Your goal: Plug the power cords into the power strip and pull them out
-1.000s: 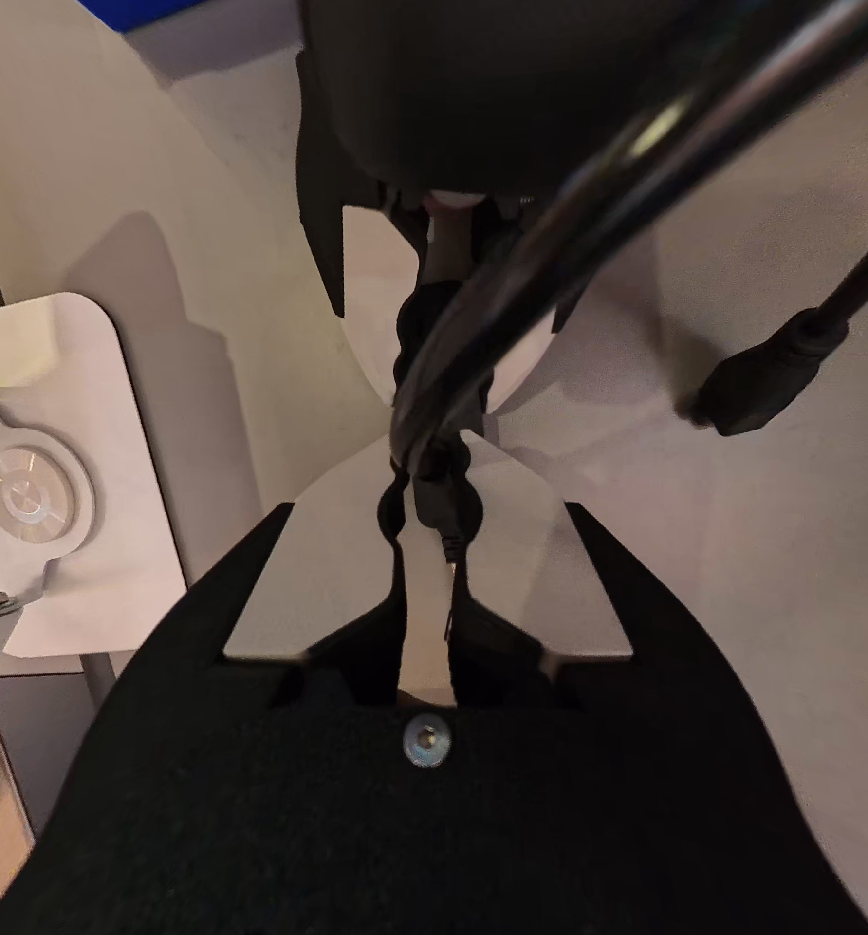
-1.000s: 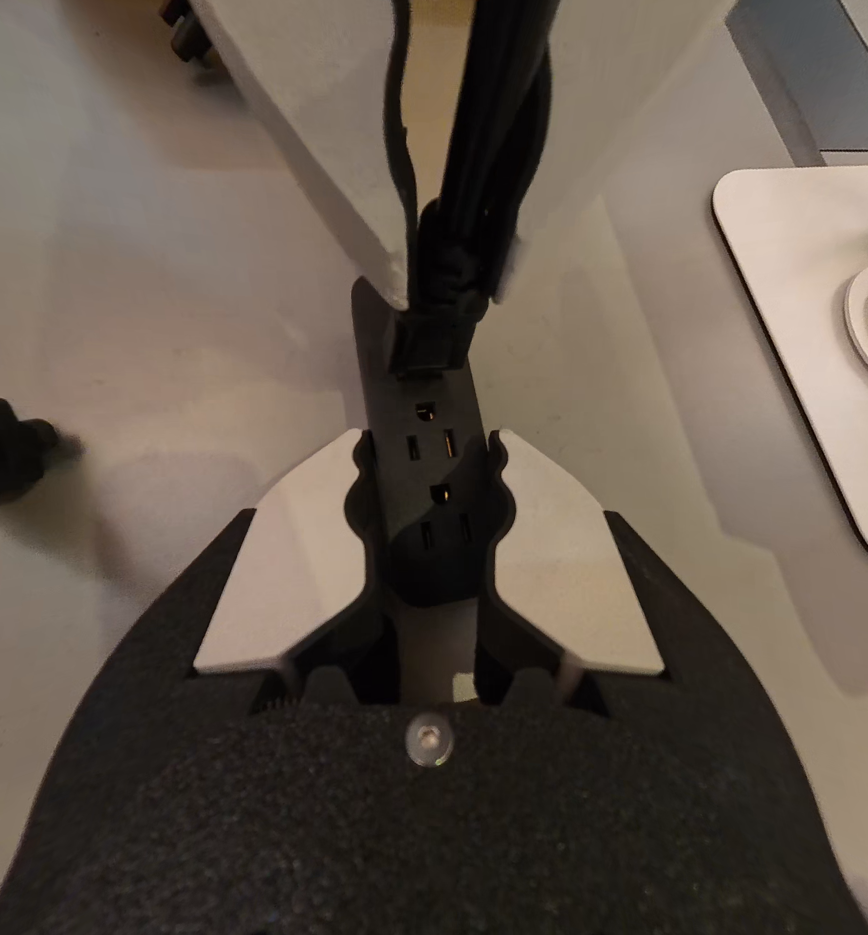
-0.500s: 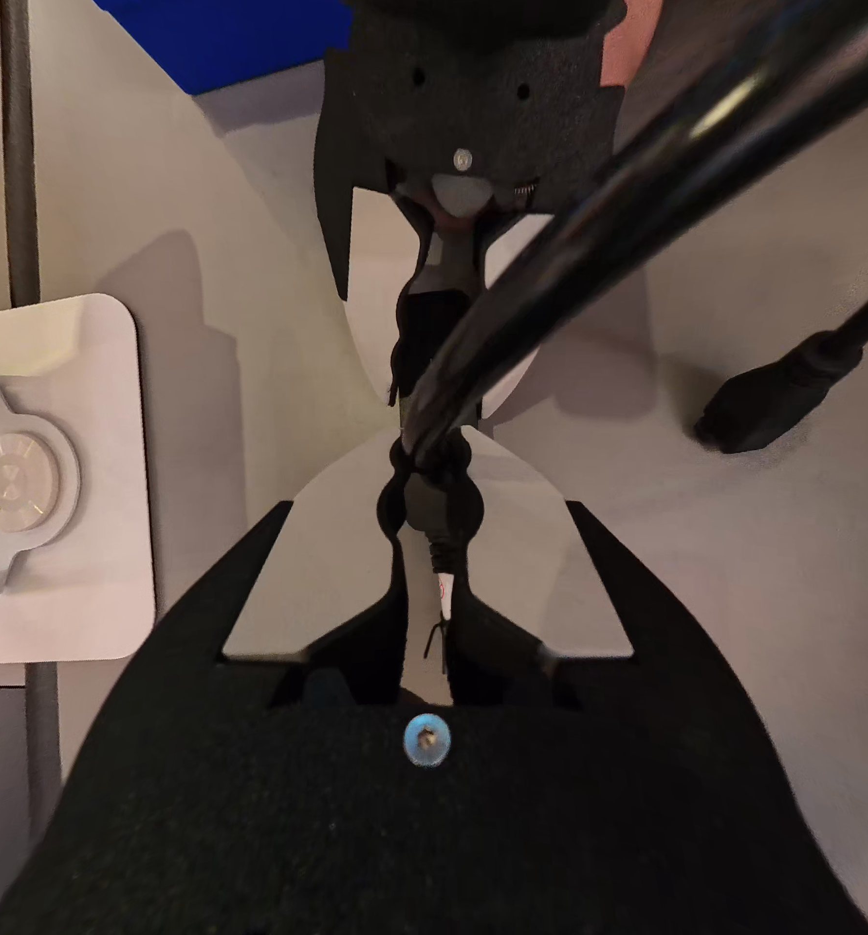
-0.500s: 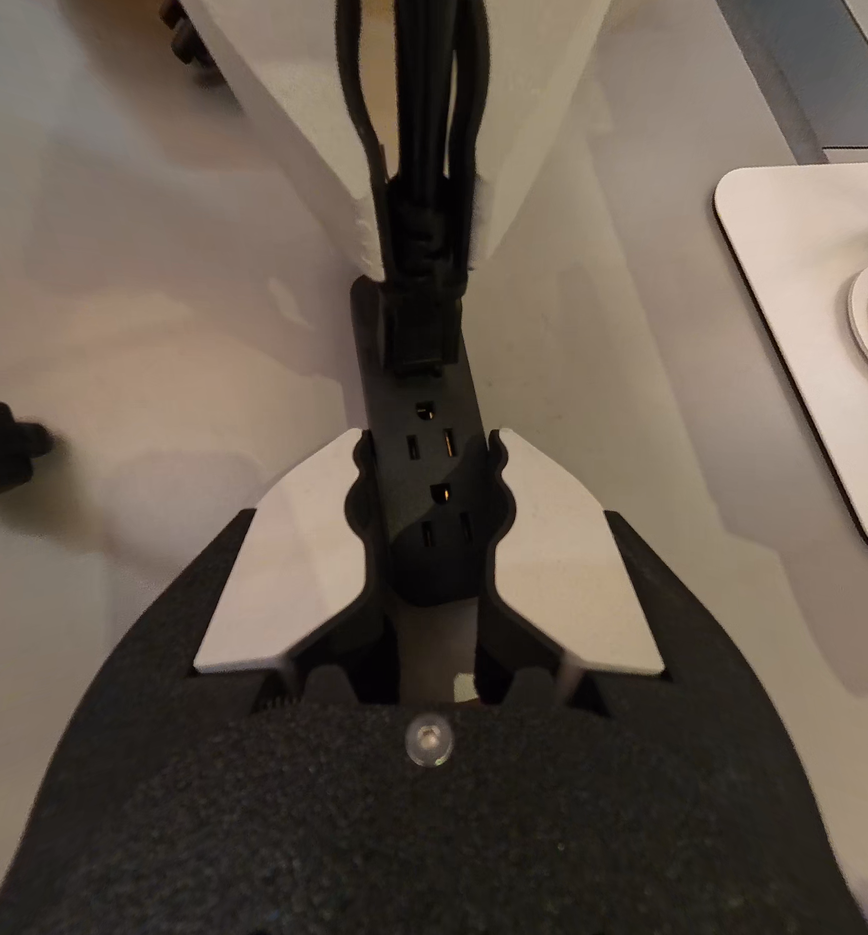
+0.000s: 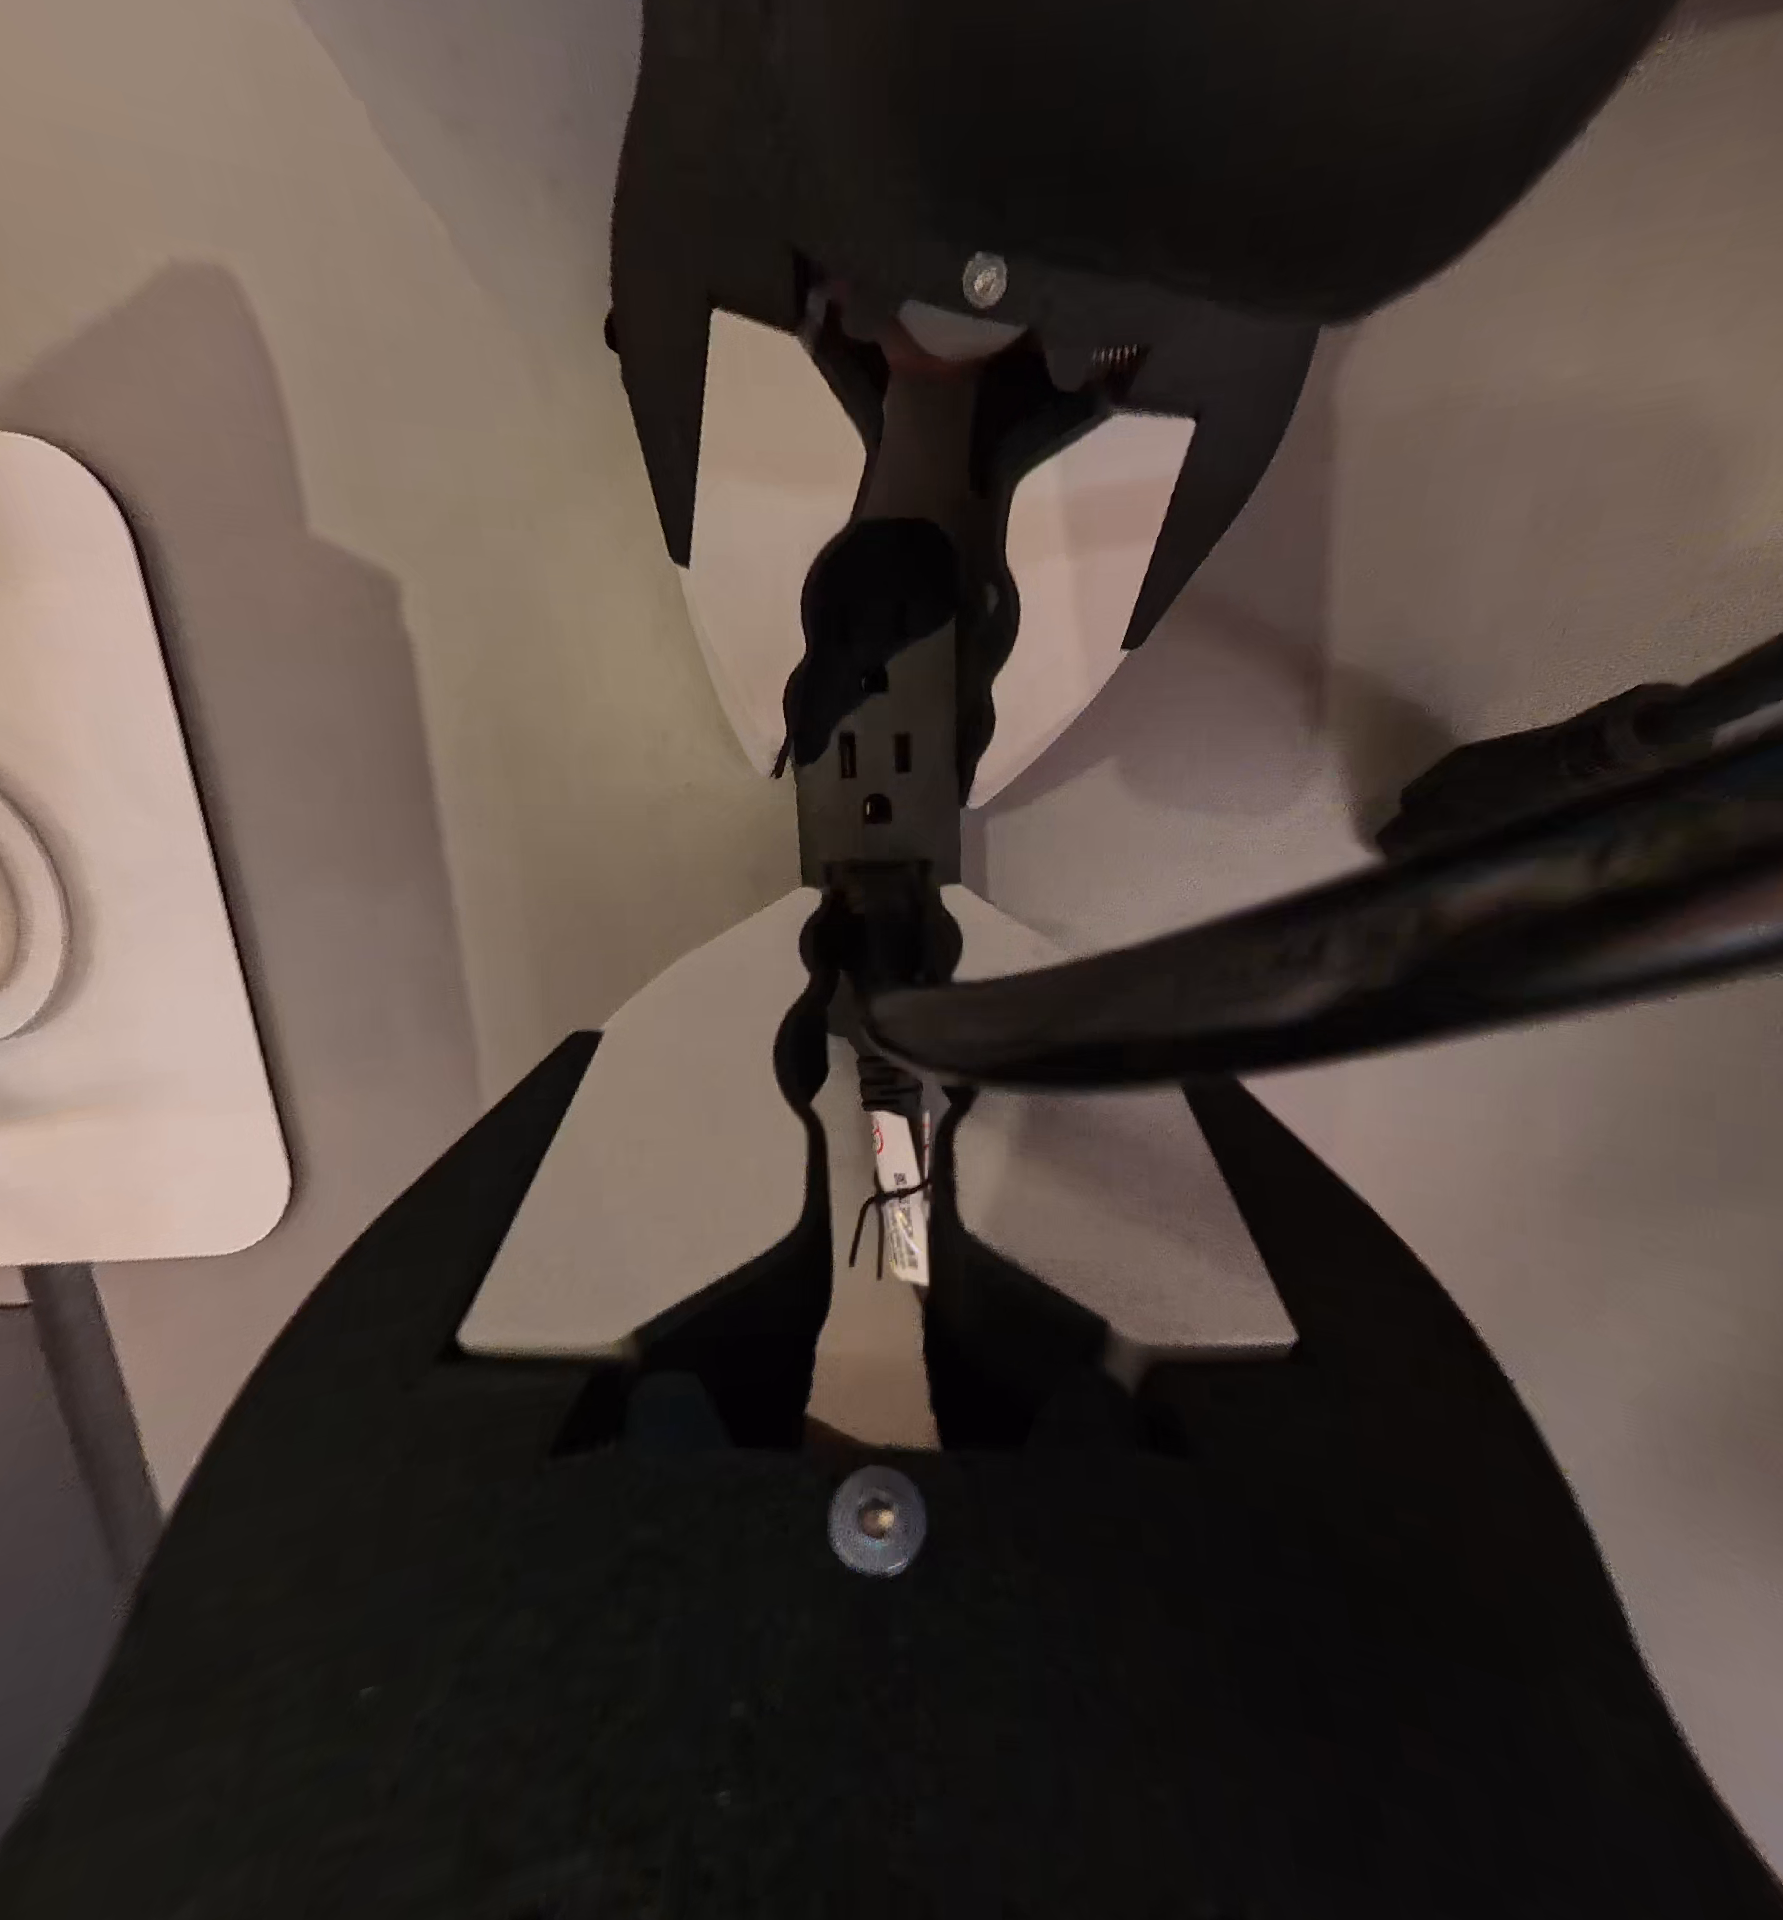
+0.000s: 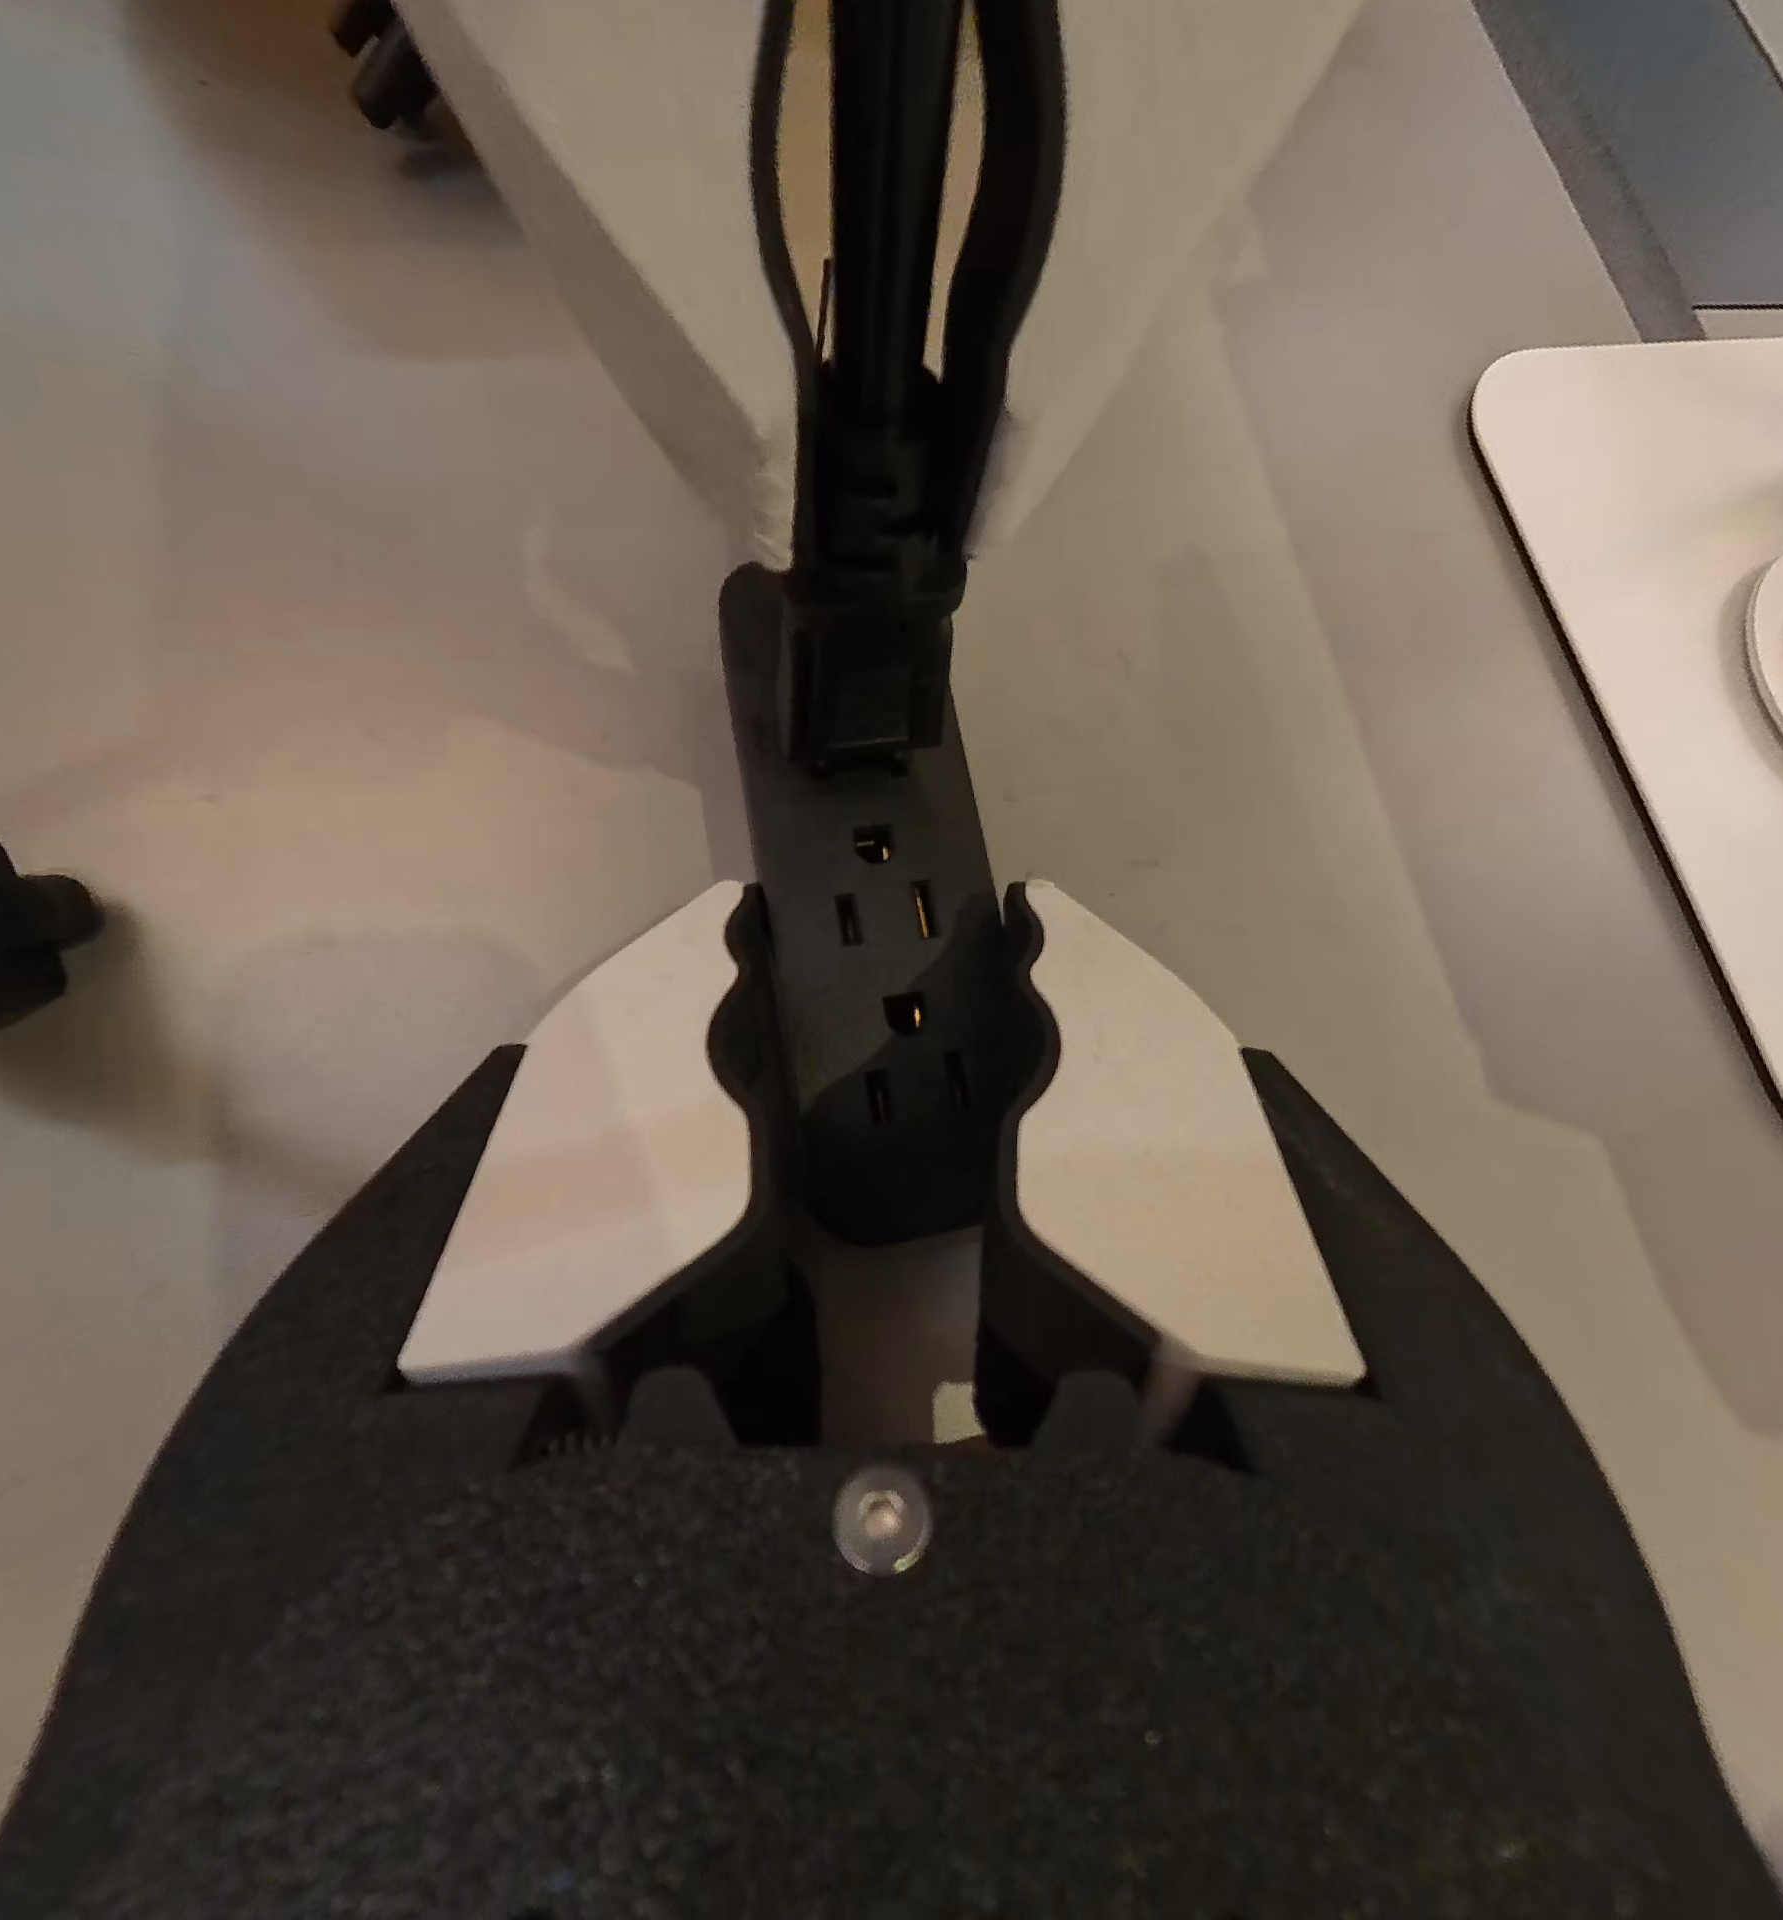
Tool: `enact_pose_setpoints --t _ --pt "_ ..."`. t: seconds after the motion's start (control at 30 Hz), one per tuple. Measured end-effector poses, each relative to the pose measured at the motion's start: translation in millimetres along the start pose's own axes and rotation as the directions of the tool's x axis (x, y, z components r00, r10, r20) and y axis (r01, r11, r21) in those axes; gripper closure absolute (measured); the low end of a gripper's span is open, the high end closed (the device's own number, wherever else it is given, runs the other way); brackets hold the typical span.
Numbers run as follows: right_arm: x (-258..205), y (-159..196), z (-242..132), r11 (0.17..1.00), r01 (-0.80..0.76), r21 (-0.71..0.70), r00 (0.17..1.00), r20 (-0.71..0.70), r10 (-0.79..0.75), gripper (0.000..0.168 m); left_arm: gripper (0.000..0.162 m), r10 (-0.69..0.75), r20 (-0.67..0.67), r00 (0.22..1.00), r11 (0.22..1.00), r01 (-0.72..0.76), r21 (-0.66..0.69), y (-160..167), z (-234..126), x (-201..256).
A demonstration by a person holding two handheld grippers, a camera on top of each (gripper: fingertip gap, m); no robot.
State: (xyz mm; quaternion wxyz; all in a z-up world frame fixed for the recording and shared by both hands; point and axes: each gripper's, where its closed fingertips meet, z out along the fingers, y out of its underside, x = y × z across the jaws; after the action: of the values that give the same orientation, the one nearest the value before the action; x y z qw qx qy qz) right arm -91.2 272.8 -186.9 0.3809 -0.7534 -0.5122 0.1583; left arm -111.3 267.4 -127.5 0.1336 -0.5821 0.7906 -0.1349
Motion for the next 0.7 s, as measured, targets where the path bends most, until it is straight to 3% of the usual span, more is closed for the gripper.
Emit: enact_pose_setpoints --t 0.17,0.43,0.7 --pt "0.1 0.0 0.0 1.000 0.000 0.000 1.000 -0.001 0.000 0.123 0.147 0.031 0.022 0.999 0.995 -0.029 -0.098 1.5 -0.1 -0.8" --pt "0.0 0.1 -0.1 1.000 0.001 0.000 1.000 -0.001 -0.001 0.123 0.142 0.053 0.045 0.998 0.986 -0.045 -0.159 3.4 -1.8 1.6" --pt "0.1 0.1 0.0 1.000 0.000 -0.001 1.000 -0.002 0.000 0.123 0.147 0.115 0.051 0.992 0.971 -0.101 -0.217 5.0 -1.3 -1.3"
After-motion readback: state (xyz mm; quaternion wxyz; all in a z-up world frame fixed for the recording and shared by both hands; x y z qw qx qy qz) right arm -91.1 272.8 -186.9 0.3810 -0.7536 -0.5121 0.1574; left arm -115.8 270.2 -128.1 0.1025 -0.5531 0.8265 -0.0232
